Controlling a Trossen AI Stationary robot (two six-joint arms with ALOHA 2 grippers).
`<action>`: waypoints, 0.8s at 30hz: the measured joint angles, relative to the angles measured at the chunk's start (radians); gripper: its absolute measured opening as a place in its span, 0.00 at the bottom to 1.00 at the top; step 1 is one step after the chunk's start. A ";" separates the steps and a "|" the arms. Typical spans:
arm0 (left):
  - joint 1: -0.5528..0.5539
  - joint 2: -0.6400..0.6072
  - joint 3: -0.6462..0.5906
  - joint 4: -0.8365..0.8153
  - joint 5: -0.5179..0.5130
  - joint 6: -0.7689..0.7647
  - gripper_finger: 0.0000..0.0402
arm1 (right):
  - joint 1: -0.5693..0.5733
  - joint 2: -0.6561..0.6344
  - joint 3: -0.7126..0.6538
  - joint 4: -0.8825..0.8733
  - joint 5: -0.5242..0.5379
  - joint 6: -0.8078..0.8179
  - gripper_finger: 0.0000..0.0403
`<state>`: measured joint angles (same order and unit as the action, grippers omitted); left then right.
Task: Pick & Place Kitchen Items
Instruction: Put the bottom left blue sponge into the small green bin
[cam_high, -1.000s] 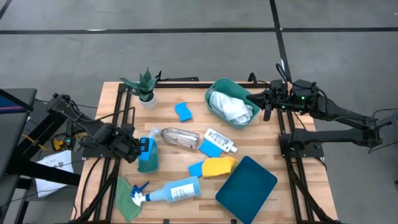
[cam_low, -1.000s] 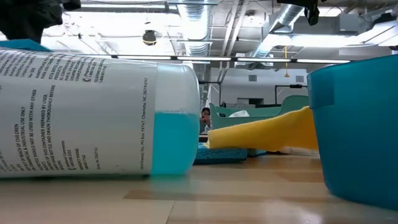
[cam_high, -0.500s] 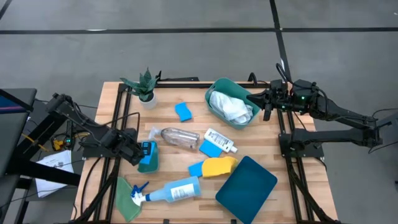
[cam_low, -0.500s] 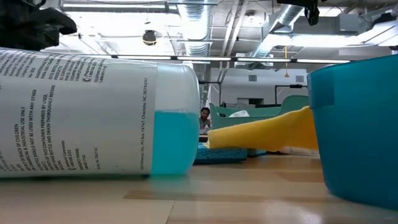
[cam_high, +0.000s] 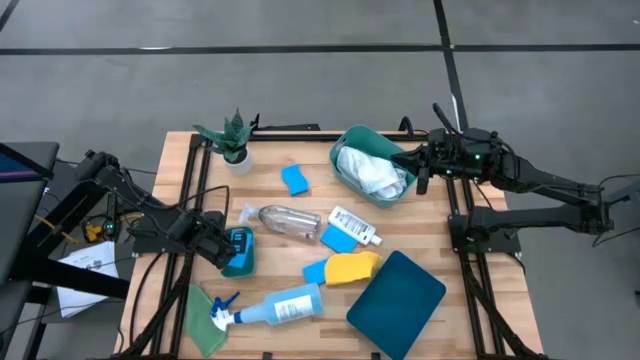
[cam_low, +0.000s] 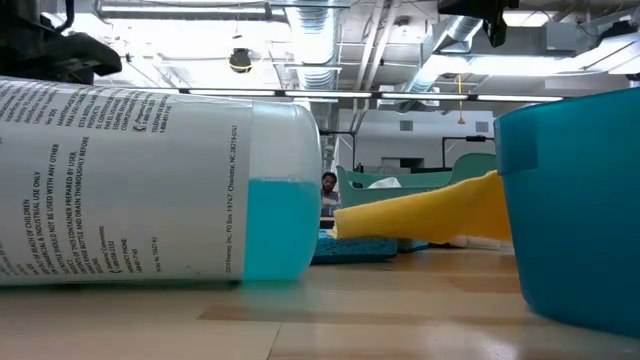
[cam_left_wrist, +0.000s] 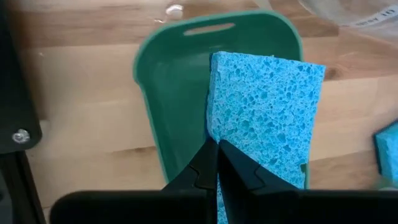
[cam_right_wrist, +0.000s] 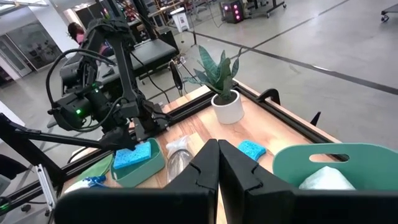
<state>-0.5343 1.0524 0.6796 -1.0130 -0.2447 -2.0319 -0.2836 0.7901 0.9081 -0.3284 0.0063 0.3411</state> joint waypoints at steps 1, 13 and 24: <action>0.000 0.004 0.000 -0.001 0.000 0.000 0.00 | 0.000 0.003 0.000 0.002 0.000 0.000 0.00; 0.000 0.064 -0.001 -0.009 0.018 0.004 0.00 | 0.000 0.014 0.000 0.025 -0.002 0.000 0.00; 0.008 0.077 -0.001 -0.008 0.013 0.010 0.00 | 0.000 0.015 0.000 0.023 -0.006 -0.001 0.00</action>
<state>-0.5266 1.1294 0.6785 -1.0210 -0.2322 -2.0215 -0.2836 0.8047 0.9081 -0.3057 0.0002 0.3405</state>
